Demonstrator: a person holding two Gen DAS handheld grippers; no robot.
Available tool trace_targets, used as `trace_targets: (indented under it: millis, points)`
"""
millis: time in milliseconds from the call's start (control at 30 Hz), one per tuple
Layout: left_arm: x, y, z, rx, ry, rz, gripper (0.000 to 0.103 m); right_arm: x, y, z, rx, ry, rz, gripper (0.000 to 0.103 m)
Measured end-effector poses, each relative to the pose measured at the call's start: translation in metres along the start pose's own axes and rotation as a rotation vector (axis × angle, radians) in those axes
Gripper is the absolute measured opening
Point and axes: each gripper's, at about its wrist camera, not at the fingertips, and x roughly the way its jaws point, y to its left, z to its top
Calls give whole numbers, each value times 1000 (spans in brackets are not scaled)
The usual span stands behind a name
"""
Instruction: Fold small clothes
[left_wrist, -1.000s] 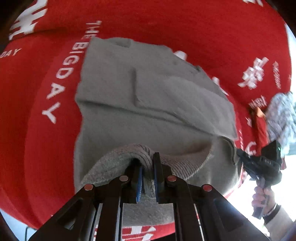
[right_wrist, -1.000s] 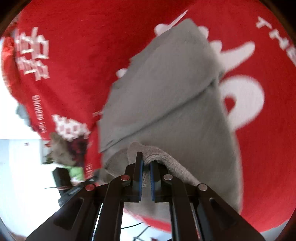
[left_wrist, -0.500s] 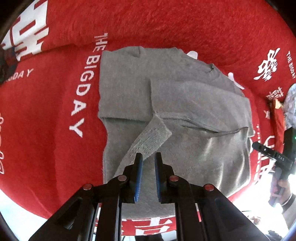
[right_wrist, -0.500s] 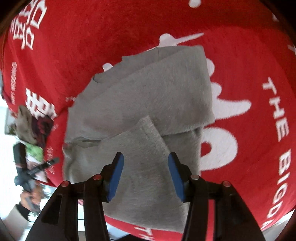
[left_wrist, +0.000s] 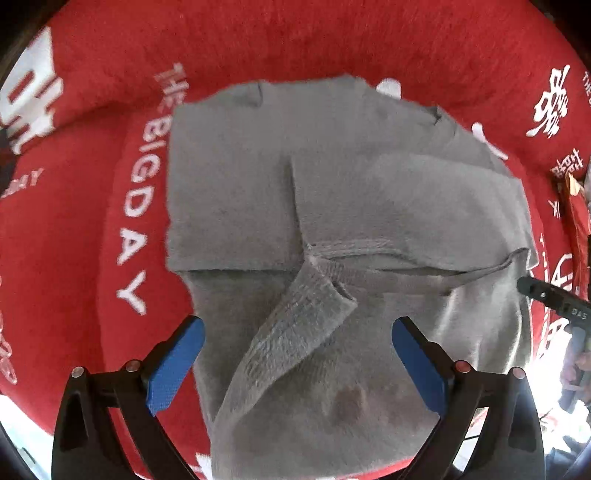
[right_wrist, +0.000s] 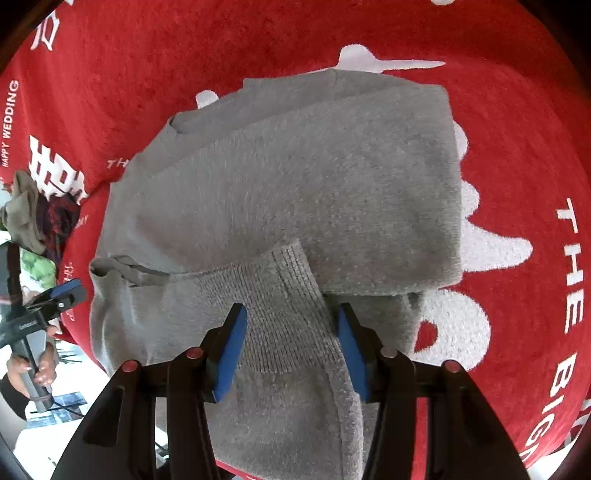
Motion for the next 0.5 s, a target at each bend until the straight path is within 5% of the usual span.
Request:
trace_targets:
  millis: [133,200,233,500]
  points:
    - [16,-2,0,53,53,0,43,3,7,-1,0,-15,-38,52]
    - [10,-5,-3,101,52,-72,7,4,13,-2,-14,-12,-77,18]
    - [6,-5,-5,108,60,-98,7,2,16,-4,-16,-16,-90,7]
    - [-74,3,4,74,-95,-193,7,-74,43,-12,-63,-171,-111,7]
